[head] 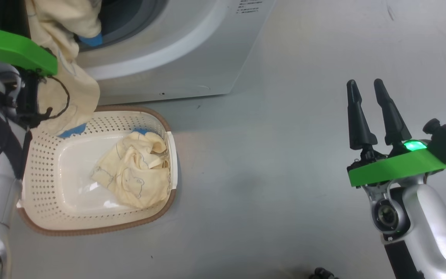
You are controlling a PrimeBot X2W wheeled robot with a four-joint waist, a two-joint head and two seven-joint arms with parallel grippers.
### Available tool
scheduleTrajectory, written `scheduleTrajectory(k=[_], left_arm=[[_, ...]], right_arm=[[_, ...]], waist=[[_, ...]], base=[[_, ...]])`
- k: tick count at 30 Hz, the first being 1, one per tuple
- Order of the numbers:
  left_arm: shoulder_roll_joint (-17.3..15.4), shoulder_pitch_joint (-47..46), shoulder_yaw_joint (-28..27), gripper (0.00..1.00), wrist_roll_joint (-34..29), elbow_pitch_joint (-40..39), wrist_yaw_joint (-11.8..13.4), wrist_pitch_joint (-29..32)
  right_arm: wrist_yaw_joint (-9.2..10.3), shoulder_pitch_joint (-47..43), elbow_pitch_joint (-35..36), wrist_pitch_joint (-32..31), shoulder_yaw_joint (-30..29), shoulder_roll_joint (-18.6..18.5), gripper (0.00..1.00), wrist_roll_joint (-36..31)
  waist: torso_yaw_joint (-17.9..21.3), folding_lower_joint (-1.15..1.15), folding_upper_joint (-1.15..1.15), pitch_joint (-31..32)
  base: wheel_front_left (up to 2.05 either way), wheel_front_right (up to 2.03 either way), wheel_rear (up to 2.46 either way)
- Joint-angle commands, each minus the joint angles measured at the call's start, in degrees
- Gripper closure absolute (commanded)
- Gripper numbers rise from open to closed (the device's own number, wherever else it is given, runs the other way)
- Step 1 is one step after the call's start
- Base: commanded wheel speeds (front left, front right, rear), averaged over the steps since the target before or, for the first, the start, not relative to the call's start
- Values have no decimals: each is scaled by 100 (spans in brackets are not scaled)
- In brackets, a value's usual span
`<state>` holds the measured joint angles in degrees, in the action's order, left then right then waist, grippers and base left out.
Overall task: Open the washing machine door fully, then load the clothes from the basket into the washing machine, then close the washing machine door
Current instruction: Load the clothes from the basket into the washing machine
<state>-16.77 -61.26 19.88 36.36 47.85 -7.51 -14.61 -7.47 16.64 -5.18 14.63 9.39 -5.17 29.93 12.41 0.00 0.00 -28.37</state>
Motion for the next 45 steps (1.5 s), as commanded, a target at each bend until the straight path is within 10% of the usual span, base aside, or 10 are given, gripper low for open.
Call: scheduleTrajectory(k=[1,23,36,45], left_arm=[[-207,-384,-71,100,-39,3,2,-39],[-498,-2002,928,100,-86,1513,2,-35],[-835,-1796,-361,100,-1316,-588,109,-38],[-606,-1511,-410,100,-1463,581,14,-39]], right_arm=[[-2,16,174,37,111,29,0,41],[-2,88,133,37,403,191,0,127],[-2,176,212,37,411,226,0,189],[-2,179,196,37,458,228,0,265]], waist=[[43,0,0,-55],[681,0,0,-378],[801,0,0,-689],[780,0,0,-653]], base=[[0,0,0],[0,0,0],[0,0,0],[0,0,0]])
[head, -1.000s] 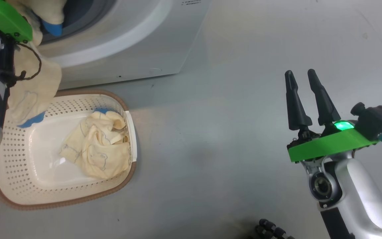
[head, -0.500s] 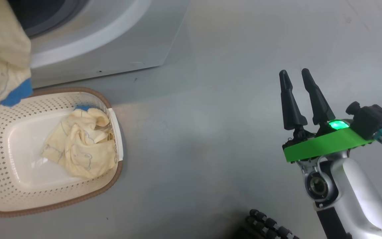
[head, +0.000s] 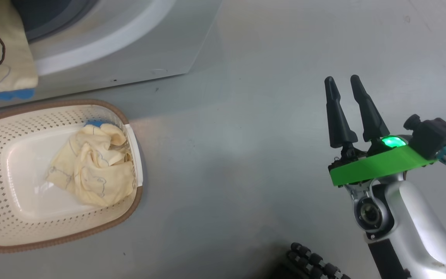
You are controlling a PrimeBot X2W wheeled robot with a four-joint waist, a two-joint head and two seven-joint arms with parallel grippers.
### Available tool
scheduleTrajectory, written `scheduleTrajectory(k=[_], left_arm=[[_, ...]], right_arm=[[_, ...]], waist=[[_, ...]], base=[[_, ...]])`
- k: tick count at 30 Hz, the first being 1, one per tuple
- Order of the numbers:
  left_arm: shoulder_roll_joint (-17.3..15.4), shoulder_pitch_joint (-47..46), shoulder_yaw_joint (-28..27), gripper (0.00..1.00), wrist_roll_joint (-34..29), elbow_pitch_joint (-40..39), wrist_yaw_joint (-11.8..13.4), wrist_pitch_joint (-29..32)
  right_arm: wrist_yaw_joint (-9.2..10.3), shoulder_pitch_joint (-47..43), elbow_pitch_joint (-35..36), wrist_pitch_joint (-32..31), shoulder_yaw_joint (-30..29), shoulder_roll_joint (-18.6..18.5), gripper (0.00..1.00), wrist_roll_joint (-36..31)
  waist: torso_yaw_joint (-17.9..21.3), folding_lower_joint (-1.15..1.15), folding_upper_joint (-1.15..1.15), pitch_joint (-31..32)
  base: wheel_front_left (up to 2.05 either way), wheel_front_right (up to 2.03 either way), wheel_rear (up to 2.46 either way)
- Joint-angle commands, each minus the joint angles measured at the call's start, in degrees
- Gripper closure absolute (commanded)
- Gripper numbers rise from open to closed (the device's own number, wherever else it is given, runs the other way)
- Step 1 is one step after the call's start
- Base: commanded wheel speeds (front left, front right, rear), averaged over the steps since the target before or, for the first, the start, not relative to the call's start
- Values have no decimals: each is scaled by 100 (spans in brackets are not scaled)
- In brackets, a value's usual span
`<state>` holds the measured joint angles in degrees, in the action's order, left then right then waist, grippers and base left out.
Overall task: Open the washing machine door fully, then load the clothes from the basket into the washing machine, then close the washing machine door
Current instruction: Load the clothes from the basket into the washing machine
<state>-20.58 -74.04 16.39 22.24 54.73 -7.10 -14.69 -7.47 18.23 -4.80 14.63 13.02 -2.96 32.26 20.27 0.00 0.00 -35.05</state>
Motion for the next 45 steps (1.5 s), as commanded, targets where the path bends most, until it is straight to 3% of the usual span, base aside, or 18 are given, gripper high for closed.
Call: scheduleTrajectory(k=[1,2,3,4,5,6,7,16,22,45], left_arm=[[-206,-254,-49,100,-34,41,-30,-30],[-189,-291,-30,100,-26,157,-32,-30],[-174,-329,-12,86,-20,226,-34,-30],[-150,-352,17,64,6,315,-35,-30],[-150,-352,17,64,6,315,-35,-30],[-125,-372,82,25,27,419,-35,-30],[-113,-395,164,0,32,486,-36,-30],[-26,-516,665,0,437,874,-37,-30],[21,-331,753,0,821,699,-38,-30],[404,1029,120,0,971,-420,-38,-30]], right_arm=[[-2,20,151,37,99,7,0,32],[-2,21,144,37,101,7,0,31],[-2,25,139,37,102,7,0,31],[-2,29,134,37,102,7,0,33],[-2,29,134,37,102,7,0,33],[-2,33,128,37,102,8,0,33],[-2,33,123,37,105,8,0,30],[-2,37,92,37,98,8,0,-5],[-2,37,64,37,52,8,0,-43],[-2,44,-45,37,-199,-167,0,-170]], waist=[[-9,0,0,28],[-13,0,0,38],[-17,0,0,45],[-19,0,0,55],[-19,0,0,55],[-24,0,0,71],[-29,0,0,86],[-86,0,0,184],[-159,0,0,296],[-603,0,0,883]], base=[[0,0,0],[0,0,0],[0,0,0],[0,0,0],[0,0,0],[0,0,0],[0,0,0],[0,0,0],[0,0,0],[0,0,0]])
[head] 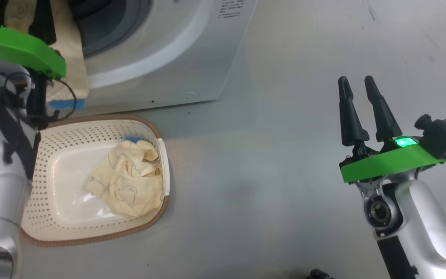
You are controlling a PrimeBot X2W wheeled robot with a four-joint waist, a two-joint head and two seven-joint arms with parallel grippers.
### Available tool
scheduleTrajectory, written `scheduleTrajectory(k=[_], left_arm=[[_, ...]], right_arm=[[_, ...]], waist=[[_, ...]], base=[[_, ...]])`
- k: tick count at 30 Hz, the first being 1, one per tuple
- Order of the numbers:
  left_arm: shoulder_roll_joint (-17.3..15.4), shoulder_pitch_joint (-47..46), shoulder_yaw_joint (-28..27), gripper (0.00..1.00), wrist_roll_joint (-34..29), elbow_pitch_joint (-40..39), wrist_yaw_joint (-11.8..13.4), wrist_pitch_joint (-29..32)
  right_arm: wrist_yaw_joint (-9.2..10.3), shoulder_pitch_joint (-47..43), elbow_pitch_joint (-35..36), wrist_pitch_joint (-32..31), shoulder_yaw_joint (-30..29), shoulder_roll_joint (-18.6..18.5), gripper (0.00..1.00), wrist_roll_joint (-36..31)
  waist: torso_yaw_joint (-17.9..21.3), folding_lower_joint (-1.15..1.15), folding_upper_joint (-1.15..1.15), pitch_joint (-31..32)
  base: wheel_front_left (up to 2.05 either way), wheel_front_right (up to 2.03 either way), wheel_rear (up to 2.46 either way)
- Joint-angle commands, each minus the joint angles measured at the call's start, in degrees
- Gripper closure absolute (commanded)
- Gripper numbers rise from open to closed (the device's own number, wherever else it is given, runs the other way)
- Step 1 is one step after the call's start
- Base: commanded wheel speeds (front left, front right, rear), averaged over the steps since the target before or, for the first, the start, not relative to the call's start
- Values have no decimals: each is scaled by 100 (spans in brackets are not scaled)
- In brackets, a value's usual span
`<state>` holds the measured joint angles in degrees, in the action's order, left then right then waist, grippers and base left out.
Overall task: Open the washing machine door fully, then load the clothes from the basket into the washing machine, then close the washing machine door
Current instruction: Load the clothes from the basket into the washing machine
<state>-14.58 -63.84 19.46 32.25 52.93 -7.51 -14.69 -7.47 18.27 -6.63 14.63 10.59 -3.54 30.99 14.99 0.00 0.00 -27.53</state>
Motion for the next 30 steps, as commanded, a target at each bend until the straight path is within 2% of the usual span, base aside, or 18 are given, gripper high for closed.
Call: scheduleTrajectory(k=[1,11,30], left_arm=[[-182,110,-232,0,-32,-299,2,-30],[3,1051,-624,0,-202,-767,2,-30],[94,3001,-1056,0,-800,-1648,2,-30]], right_arm=[[-2,22,129,37,34,-133,0,-43],[-2,-200,-39,37,-77,-354,0,-28],[-2,-940,-247,37,-192,-781,0,58]], waist=[[-103,0,0,185],[-370,0,0,745],[-785,0,0,1850]], base=[[0,0,0],[0,0,0],[0,0,0]])
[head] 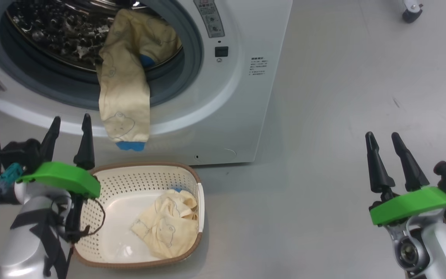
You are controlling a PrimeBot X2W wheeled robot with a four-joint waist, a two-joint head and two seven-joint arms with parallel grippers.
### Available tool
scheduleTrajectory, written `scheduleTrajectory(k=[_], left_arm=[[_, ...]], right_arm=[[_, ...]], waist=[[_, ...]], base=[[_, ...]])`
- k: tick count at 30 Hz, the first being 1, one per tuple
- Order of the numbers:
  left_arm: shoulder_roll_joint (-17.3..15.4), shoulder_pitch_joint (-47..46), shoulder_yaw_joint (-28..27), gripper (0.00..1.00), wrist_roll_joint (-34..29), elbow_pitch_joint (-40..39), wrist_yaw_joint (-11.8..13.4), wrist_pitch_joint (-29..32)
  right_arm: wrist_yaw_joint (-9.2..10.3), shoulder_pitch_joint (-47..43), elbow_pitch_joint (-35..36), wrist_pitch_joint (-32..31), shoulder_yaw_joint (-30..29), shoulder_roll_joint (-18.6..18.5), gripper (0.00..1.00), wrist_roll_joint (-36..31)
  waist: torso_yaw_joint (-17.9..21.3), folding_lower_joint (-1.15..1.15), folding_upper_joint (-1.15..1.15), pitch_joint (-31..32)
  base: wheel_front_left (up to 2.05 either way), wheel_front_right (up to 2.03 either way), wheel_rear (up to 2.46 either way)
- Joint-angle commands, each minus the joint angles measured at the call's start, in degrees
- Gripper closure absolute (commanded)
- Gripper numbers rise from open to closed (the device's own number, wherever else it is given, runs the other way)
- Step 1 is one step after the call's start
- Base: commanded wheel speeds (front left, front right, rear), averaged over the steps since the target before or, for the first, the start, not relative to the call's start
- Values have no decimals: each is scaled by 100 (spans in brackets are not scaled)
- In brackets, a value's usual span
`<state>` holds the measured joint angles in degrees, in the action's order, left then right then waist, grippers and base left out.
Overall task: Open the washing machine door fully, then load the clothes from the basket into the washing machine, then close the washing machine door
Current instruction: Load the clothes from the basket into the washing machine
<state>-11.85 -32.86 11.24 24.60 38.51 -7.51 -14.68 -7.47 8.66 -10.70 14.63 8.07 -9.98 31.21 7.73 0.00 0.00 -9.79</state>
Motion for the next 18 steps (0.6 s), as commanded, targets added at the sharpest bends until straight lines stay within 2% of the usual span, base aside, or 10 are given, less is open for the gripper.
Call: scheduleTrajectory(k=[1,18], left_arm=[[-178,-9,-271,0,-38,-266,2,-31],[-236,1532,-839,0,-237,-1314,2,-32]], right_arm=[[-2,-13,161,37,49,-157,0,39],[-2,-508,281,37,-202,-376,0,51]], waist=[[-79,0,0,108],[-423,0,0,481]], base=[[0,0,0],[0,0,0]])
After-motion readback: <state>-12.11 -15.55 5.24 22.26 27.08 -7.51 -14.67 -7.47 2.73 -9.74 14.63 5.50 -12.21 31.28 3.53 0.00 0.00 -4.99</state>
